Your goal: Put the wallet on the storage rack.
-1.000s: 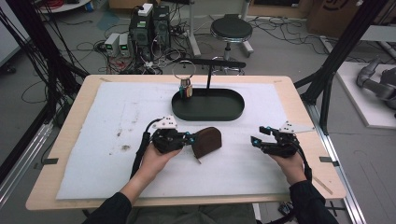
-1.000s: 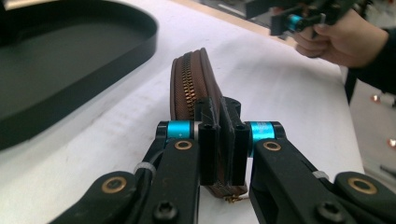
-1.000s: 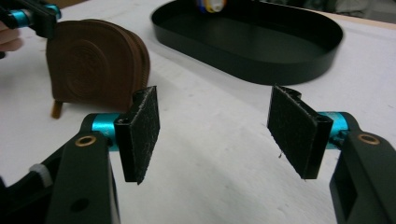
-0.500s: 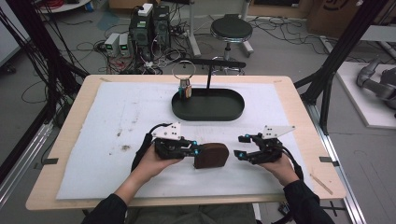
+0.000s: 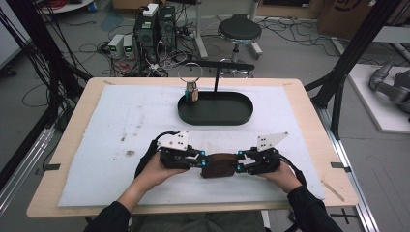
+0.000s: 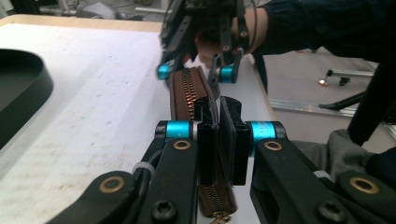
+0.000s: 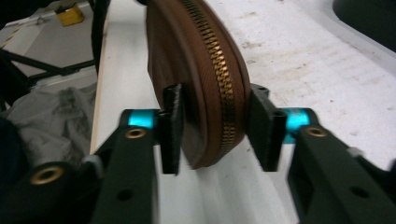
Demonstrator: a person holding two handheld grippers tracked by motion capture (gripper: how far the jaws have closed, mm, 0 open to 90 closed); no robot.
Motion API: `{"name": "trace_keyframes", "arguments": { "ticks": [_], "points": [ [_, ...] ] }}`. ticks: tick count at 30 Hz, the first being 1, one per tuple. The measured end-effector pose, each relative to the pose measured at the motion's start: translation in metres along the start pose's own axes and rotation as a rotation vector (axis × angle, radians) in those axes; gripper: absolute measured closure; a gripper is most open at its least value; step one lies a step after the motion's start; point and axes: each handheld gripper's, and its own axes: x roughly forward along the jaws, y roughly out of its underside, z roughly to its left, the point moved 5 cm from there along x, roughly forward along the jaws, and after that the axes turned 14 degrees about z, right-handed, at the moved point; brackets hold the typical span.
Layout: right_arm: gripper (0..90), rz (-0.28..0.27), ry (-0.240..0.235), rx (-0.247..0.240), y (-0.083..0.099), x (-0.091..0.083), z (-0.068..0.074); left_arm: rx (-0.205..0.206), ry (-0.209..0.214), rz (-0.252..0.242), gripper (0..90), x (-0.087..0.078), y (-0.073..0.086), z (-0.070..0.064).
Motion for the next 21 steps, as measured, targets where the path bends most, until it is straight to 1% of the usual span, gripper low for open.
{"name": "trace_keyframes", "arguments": {
  "ticks": [1,2,3,4,5,6,7,11,16,18,19,21],
  "points": [
    [64.7,-0.002,0.003,-0.004,0.000,-0.001,0.001,-0.013,-0.006,-0.003,79.2,-0.001,0.000,0.001],
    [66.9,-0.006,0.006,-0.014,-0.001,-0.001,0.002,-0.034,-0.022,-0.006,71.3,-0.003,0.000,0.003],
    [68.2,-0.010,0.013,-0.022,-0.001,-0.002,0.002,-0.050,-0.028,-0.001,64.4,-0.004,0.002,0.005],
    [68.6,-0.013,0.033,-0.028,-0.001,-0.003,0.002,-0.067,-0.028,0.005,59.5,-0.004,0.003,0.006],
    [68.9,-0.015,0.036,-0.031,-0.001,-0.004,0.002,-0.076,-0.041,0.019,53.2,-0.004,0.005,0.008],
    [69.1,-0.015,0.029,-0.032,-0.001,-0.004,0.002,-0.091,-0.064,0.036,47.2,-0.004,0.008,0.011],
    [69.3,-0.014,0.023,-0.042,0.000,-0.005,0.003,-0.096,-0.068,0.046,43.0,-0.004,0.010,0.012],
    [69.4,-0.023,0.020,-0.063,-0.002,-0.006,0.006,-0.106,-0.025,0.075,39.6,0.001,0.015,0.012],
    [69.4,-0.028,0.005,-0.070,-0.002,-0.006,0.008,-0.080,-0.009,0.118,39.5,0.011,0.016,0.008],
    [69.3,-0.029,0.005,-0.075,-0.002,-0.006,0.008,-0.081,0.000,0.145,39.9,0.016,0.018,0.007],
    [69.3,-0.028,-0.004,-0.076,-0.002,-0.006,0.009,-0.083,0.008,0.147,42.6,0.018,0.018,0.007],
    [69.3,-0.028,-0.002,-0.081,-0.002,-0.006,0.010,-0.078,0.014,0.151,48.1,0.020,0.019,0.007]
  ]
}}
